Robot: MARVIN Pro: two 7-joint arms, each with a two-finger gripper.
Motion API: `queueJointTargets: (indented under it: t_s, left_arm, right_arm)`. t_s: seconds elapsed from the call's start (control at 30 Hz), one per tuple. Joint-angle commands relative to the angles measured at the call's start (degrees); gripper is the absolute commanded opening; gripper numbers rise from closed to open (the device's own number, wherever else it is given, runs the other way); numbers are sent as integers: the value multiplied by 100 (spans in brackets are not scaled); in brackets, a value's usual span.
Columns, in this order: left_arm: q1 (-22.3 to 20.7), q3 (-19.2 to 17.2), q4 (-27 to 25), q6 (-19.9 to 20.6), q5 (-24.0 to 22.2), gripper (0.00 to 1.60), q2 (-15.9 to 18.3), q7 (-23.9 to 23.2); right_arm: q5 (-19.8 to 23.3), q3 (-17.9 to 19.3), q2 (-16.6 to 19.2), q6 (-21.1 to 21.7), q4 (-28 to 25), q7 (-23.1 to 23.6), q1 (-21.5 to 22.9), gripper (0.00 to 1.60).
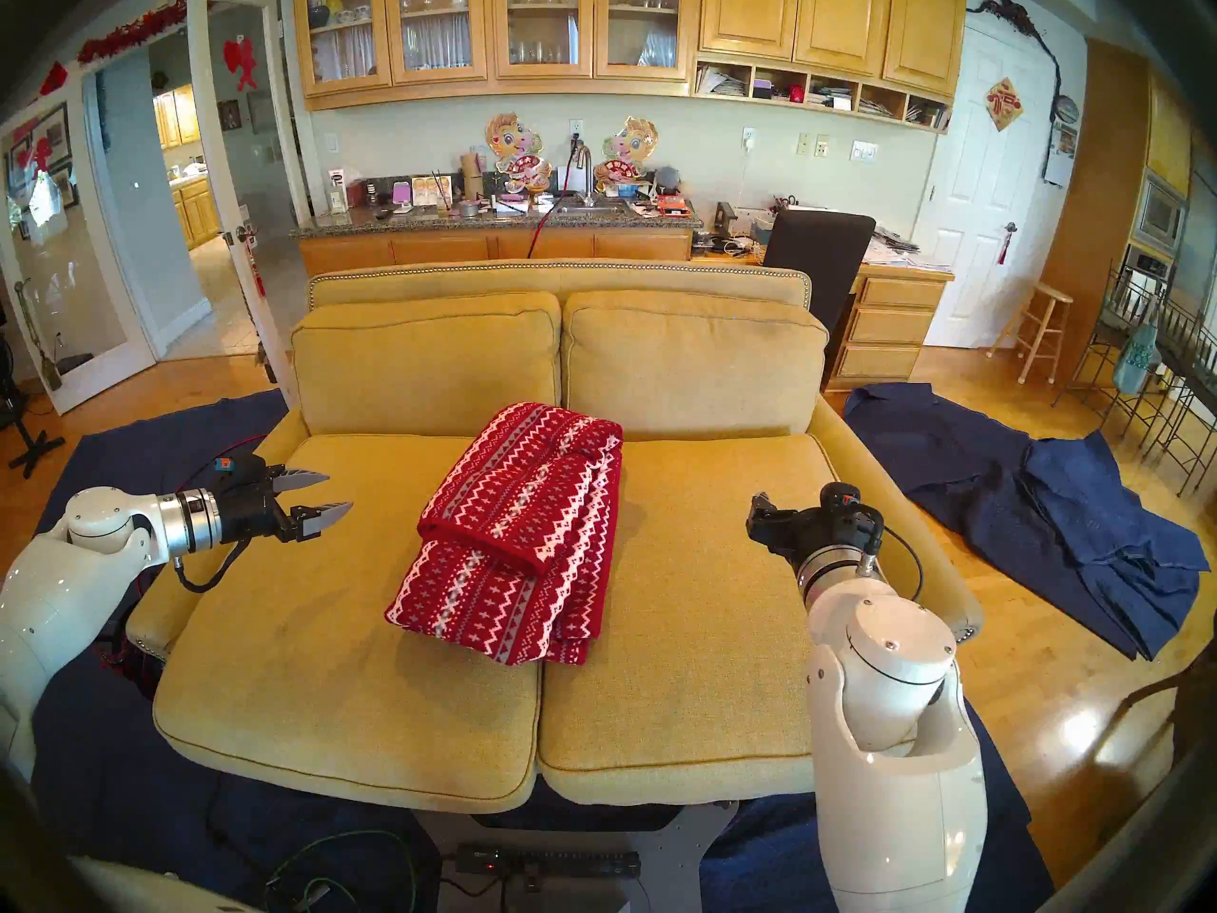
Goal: Fold the blanket in half twice
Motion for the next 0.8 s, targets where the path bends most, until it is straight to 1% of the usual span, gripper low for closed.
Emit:
queueJointTargets:
  t_s: [0.0,0.3,0.77]
  left_arm:
    - [-480,-38,37,-59,56,160,5,-165]
    - [-597,-40,164,-72,174,160,-75,-320]
    - [-674,-36,254,-88,216,160,-119,-435]
  right_arm:
    - [7,-7,-13,-44,-211,-5,96,160]
    - [7,-7,-14,-44,-213,-6,95,160]
    - [7,-7,-16,-42,-217,-8,94,160]
